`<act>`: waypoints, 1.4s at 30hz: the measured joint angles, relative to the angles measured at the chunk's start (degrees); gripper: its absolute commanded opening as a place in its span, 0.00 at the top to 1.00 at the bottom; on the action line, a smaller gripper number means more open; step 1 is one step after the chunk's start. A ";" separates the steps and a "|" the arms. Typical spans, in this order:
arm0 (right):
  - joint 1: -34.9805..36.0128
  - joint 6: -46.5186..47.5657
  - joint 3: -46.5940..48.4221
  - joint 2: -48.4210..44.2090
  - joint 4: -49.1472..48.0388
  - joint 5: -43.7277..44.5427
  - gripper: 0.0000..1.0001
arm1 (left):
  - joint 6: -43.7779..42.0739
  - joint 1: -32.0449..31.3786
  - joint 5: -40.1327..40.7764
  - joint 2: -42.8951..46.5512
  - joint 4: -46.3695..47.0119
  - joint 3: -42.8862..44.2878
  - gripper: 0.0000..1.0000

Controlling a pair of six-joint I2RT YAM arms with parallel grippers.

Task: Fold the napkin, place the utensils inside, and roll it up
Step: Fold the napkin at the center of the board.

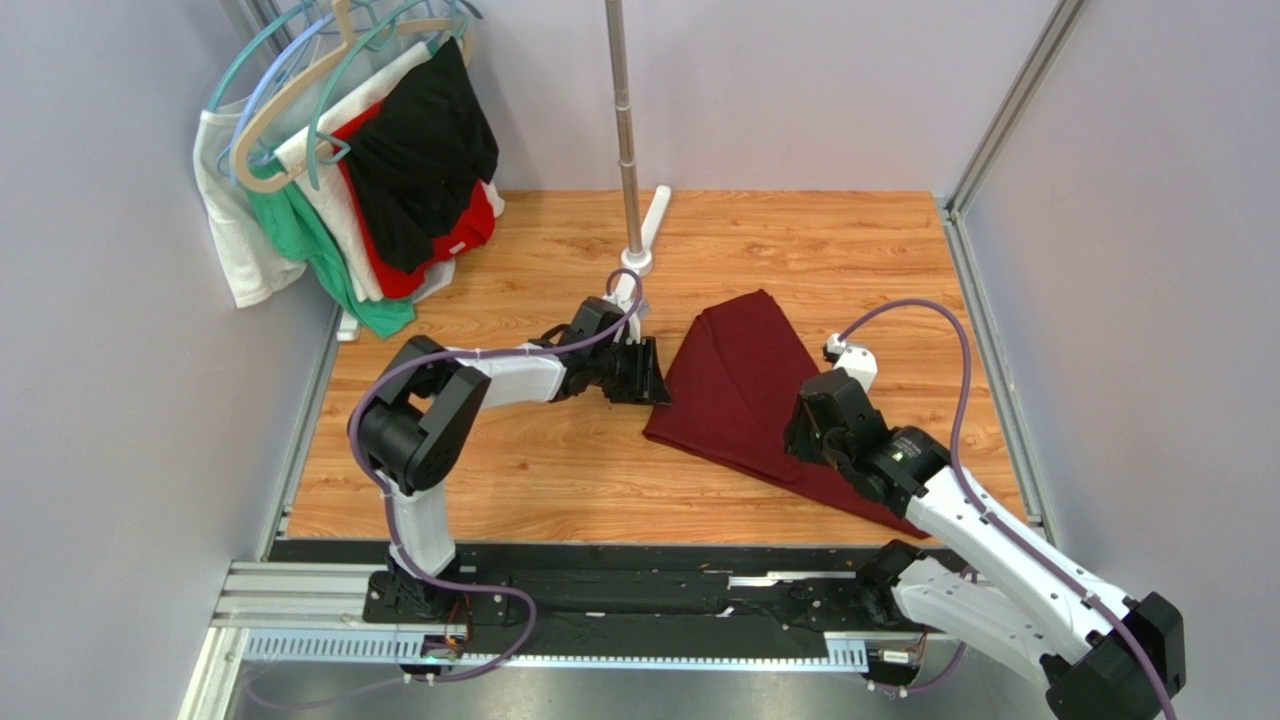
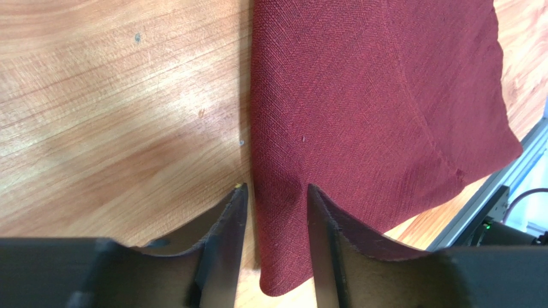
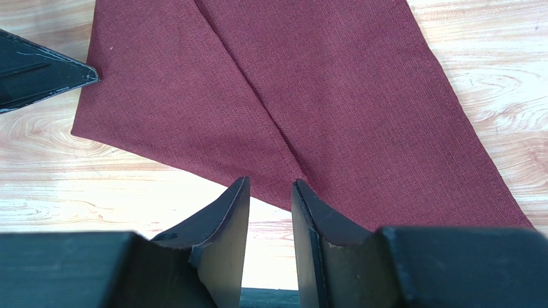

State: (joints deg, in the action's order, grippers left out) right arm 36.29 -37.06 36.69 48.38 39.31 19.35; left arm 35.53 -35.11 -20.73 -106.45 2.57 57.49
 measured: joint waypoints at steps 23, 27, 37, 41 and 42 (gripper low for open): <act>0.00 0.00 0.00 -0.09 -0.44 0.04 0.66 | 0.02 0.70 -0.83 -1.36 -0.35 0.28 1.00; 0.00 0.00 0.00 0.31 -1.01 -0.02 0.66 | -1.44 2.32 -0.39 -0.24 -2.43 0.24 1.00; 0.00 -0.04 -0.33 5.16 -5.79 -3.17 0.67 | -8.00 8.63 5.66 11.80 -9.92 -5.46 1.00; 0.00 -0.04 -0.33 6.64 -7.52 -4.48 0.67 | -9.94 10.05 7.48 13.25 -11.63 -5.86 1.00; 0.00 -0.04 -0.33 6.73 -7.65 -4.68 0.67 | -10.29 10.16 7.85 13.22 -11.85 -5.86 1.00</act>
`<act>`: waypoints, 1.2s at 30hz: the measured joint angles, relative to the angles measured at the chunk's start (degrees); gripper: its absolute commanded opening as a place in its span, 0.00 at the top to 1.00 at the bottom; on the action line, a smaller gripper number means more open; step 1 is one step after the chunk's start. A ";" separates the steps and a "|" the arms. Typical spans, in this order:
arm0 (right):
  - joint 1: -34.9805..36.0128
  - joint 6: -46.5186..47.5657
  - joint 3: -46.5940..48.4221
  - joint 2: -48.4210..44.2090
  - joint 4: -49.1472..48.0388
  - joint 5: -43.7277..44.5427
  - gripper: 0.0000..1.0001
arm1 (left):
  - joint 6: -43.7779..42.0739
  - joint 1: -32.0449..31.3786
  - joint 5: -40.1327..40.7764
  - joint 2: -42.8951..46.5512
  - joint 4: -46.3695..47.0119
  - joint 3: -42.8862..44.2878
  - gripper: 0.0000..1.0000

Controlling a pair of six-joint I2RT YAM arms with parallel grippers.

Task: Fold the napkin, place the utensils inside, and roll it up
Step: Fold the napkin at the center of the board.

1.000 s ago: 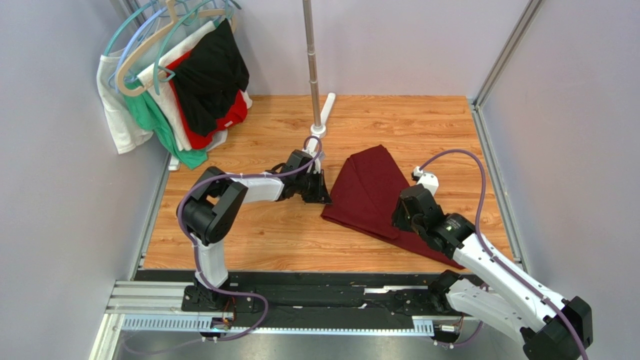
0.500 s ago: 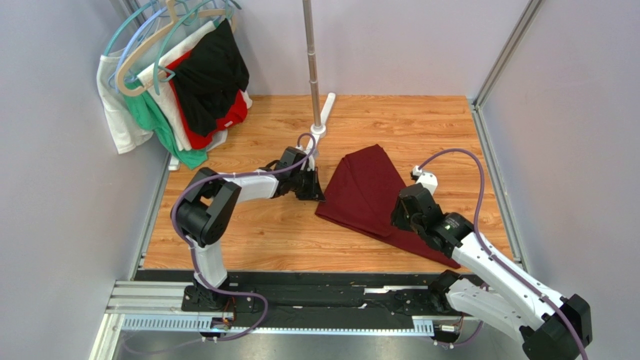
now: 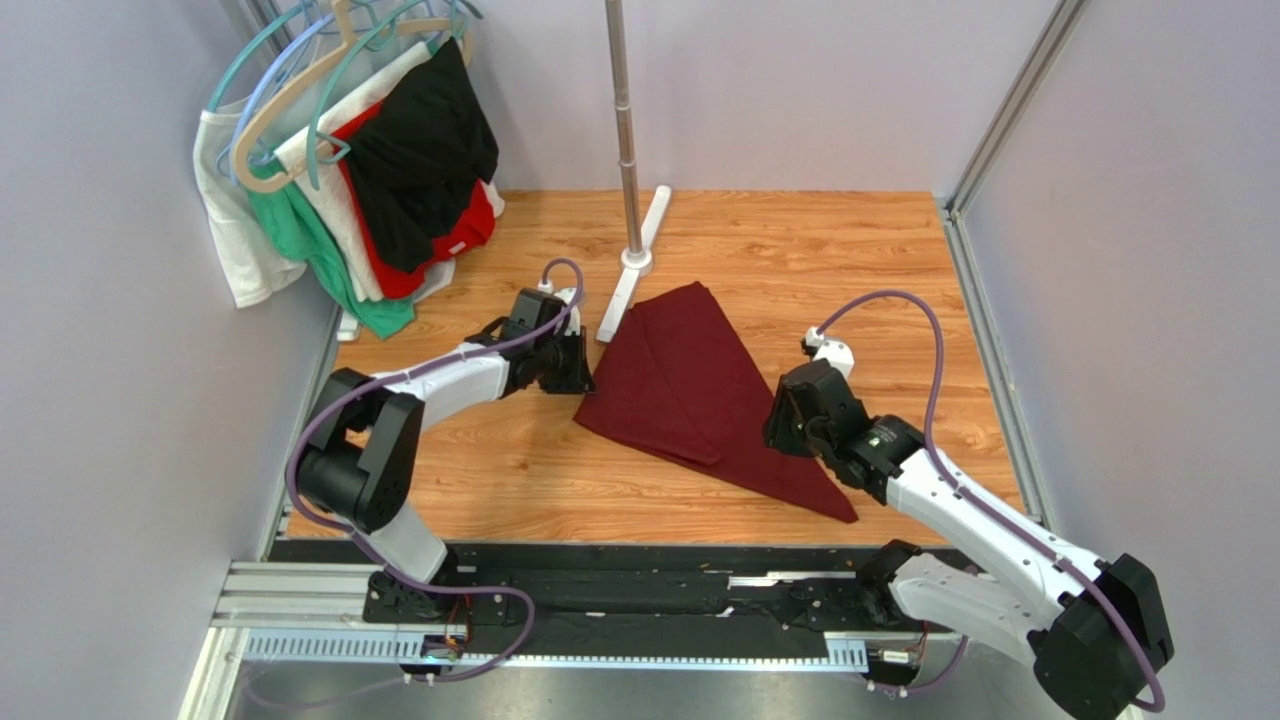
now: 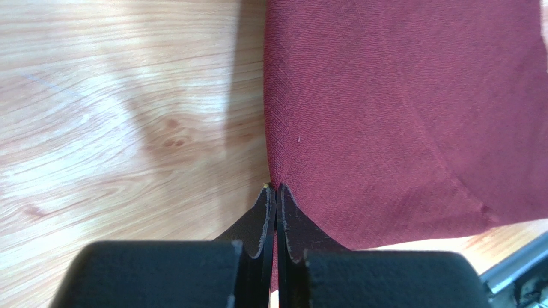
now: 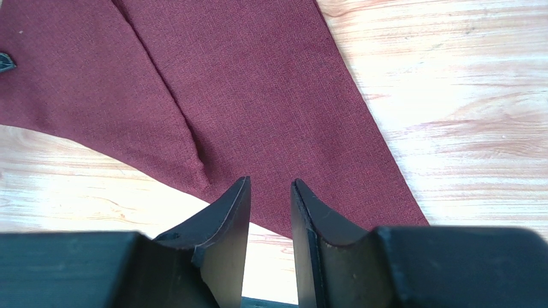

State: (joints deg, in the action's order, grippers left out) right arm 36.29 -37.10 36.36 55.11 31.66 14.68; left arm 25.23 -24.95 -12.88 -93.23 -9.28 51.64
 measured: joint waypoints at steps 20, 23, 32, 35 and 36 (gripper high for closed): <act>-0.50 -19.26 -4.87 -16.57 20.87 2.56 0.59 | -0.48 0.20 3.56 1.68 -11.72 8.81 0.01; -0.50 -25.94 -5.53 -18.40 22.75 2.73 0.52 | -0.55 0.17 4.94 5.51 -15.26 12.00 0.01; -0.85 -45.42 -8.46 -16.00 27.76 3.80 0.53 | -4.68 0.17 1.73 8.46 -25.53 26.21 0.01; -0.85 -50.64 -8.46 -17.05 30.88 6.21 0.54 | -6.95 0.17 1.64 8.72 -28.13 28.06 0.01; -0.85 -52.70 -8.46 -18.12 32.02 6.99 0.57 | -7.69 0.20 1.70 9.03 -28.72 28.13 0.01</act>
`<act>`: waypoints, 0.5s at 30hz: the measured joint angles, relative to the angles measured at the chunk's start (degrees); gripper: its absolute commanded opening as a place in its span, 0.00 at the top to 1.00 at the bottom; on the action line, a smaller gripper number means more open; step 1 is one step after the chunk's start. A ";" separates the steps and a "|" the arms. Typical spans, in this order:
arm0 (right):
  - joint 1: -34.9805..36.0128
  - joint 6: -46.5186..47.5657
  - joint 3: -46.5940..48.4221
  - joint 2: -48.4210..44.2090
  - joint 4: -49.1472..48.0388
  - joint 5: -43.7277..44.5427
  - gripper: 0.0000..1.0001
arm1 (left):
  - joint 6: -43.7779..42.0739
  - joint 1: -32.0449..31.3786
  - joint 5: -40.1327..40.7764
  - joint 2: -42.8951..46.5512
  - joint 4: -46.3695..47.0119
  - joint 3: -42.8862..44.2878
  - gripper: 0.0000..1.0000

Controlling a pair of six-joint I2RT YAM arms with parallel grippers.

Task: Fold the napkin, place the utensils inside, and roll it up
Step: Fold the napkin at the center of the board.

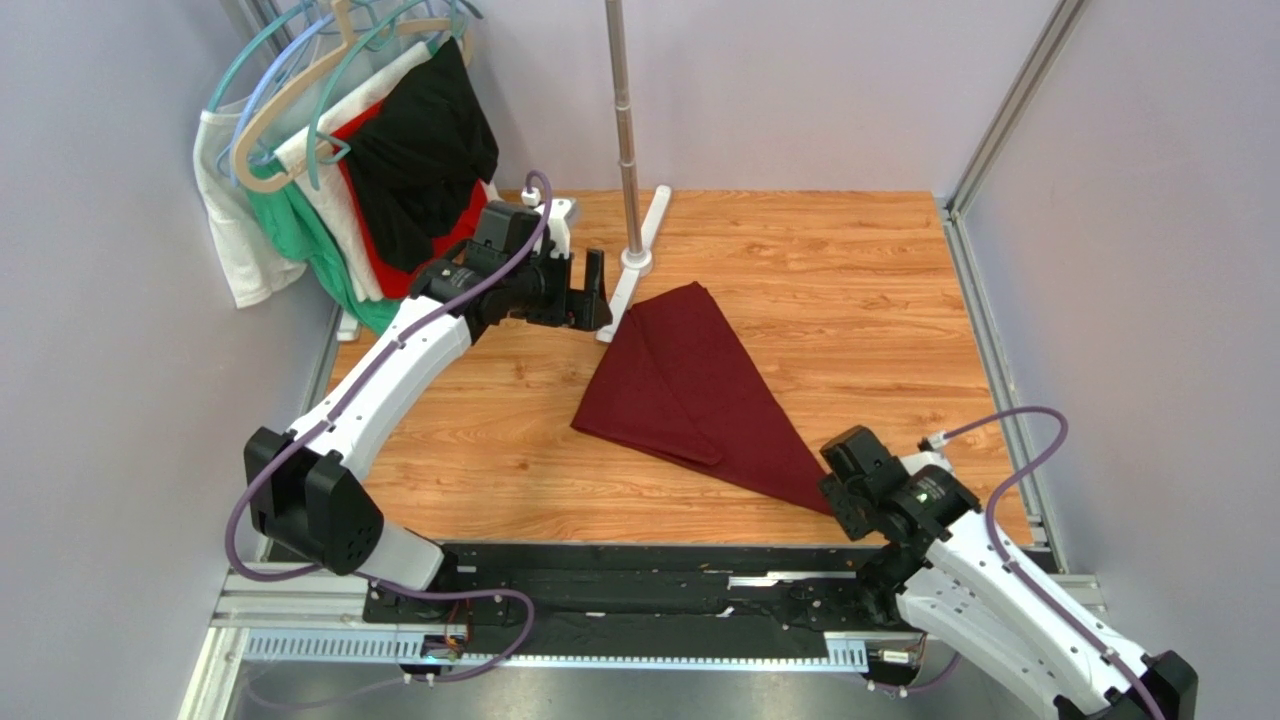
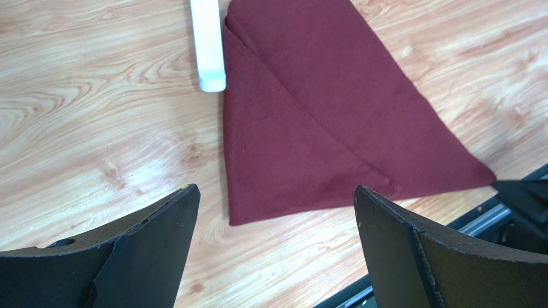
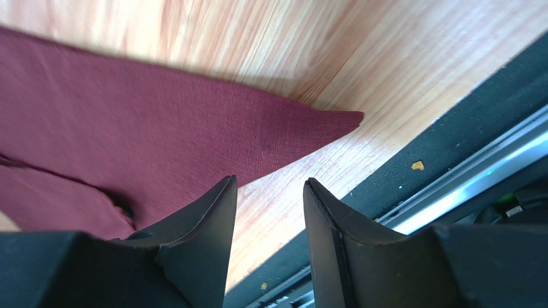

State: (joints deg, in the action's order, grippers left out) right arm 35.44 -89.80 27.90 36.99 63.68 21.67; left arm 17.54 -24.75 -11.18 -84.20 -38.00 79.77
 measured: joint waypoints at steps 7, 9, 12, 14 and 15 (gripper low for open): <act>-0.42 -8.63 -2.80 -2.16 2.69 2.36 0.59 | -1.53 0.00 -1.84 2.34 -0.98 -1.29 0.01; -0.52 -9.99 -3.30 -1.07 3.08 2.43 0.59 | -1.55 -0.02 -2.58 2.93 -0.83 -2.19 0.01; -0.66 -11.37 -3.32 0.26 3.15 2.97 0.59 | -1.57 0.00 -3.32 3.98 -0.90 -3.56 0.01; -0.72 -12.15 -3.41 0.76 3.06 3.43 0.58 | -1.60 0.00 -3.39 4.35 -0.92 -3.72 0.01; -0.81 -12.44 -3.50 0.94 2.99 3.58 0.58 | -1.62 0.00 -3.41 4.52 -0.87 -3.72 0.01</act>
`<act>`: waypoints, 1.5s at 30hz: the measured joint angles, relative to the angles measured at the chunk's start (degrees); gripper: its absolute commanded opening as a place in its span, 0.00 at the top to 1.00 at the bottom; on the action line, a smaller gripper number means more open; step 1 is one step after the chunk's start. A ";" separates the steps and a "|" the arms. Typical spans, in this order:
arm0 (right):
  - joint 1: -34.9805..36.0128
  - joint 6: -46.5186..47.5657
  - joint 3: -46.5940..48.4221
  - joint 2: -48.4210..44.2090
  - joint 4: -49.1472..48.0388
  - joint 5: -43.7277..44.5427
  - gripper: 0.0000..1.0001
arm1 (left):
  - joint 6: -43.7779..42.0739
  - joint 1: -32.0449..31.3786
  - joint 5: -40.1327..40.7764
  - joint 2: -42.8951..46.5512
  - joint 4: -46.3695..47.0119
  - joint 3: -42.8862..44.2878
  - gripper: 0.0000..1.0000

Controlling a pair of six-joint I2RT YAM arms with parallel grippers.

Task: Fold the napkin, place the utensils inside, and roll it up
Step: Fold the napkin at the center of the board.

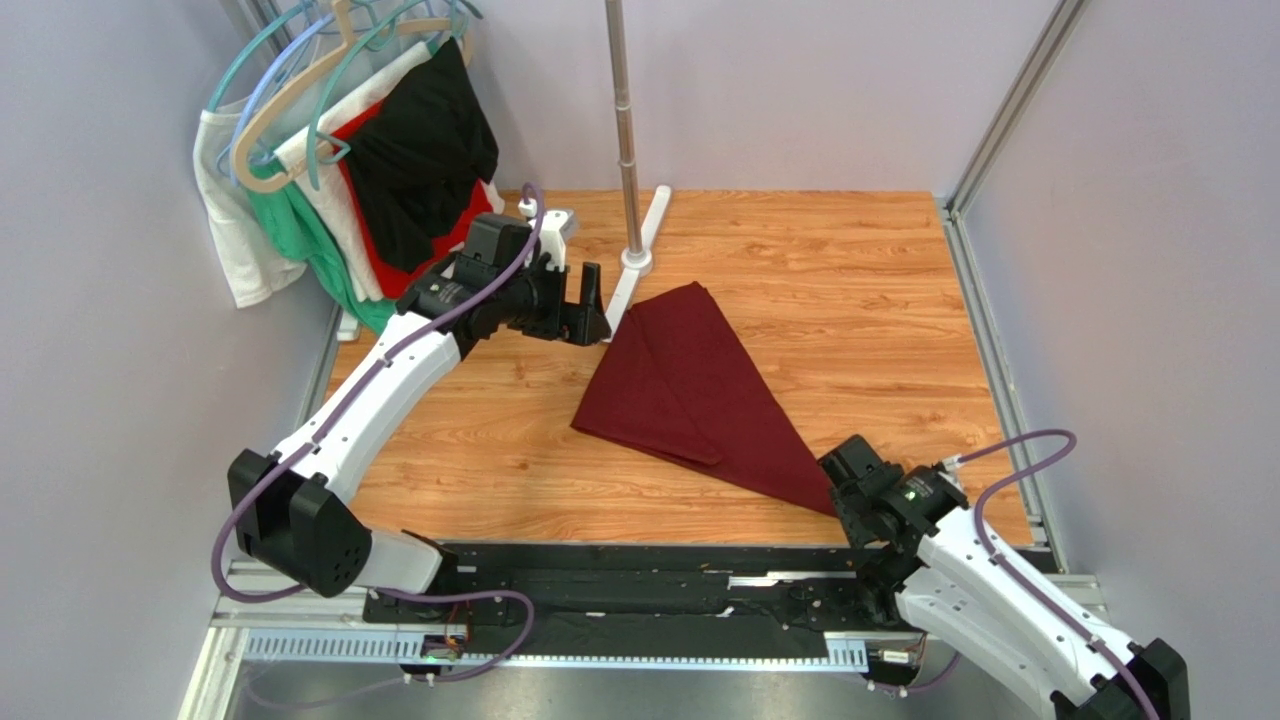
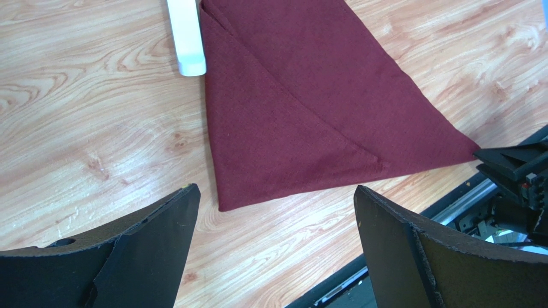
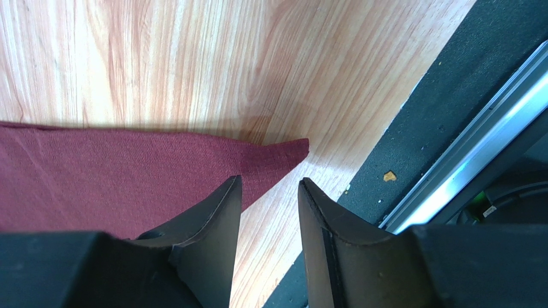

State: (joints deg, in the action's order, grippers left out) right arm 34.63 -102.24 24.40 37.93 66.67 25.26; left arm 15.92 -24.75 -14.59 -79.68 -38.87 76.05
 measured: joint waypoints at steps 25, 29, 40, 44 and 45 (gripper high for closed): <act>-2.95 -1.90 -3.69 3.80 -10.69 -4.15 0.57 | -0.02 0.15 -2.08 0.83 0.04 -0.04 0.01; -2.95 -2.56 -3.96 3.80 -10.80 -4.68 0.67 | -0.02 0.20 -2.32 0.83 0.04 -0.04 0.01; -2.95 -3.48 -4.39 0.70 -6.03 -4.37 0.70 | -0.02 0.42 -2.99 0.85 0.04 -0.04 0.01; -2.95 -3.48 -4.13 1.22 -5.57 -4.15 0.66 | 0.00 0.42 -3.28 0.85 0.07 -0.04 0.01; -2.95 -3.45 -4.07 1.42 -5.53 -4.07 0.66 | -0.02 0.42 -3.30 0.85 0.07 -0.04 0.01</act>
State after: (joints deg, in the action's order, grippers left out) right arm 31.68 -105.69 20.34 39.35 61.14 21.19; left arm 15.90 -24.34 -17.89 -78.83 -38.81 76.01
